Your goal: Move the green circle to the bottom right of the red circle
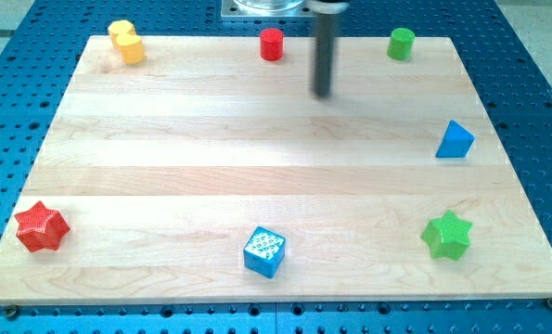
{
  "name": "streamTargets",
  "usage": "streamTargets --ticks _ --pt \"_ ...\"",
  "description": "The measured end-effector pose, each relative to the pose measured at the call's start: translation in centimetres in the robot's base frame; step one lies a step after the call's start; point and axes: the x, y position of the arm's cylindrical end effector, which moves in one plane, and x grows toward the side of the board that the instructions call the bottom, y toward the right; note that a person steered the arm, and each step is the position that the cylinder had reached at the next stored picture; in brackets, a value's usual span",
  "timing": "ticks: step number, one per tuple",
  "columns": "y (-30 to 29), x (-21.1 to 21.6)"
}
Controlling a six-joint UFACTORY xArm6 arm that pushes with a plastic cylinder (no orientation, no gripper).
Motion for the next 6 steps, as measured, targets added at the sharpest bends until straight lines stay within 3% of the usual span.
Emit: streamTargets --ticks 1,2,3,4,5,6 --pt "10.6 -5.8" --pt "13.8 -11.9" --pt "7.9 -10.1" --pt "0.0 -2.4" --pt "-2.9 0.7" --pt "0.9 -0.2"
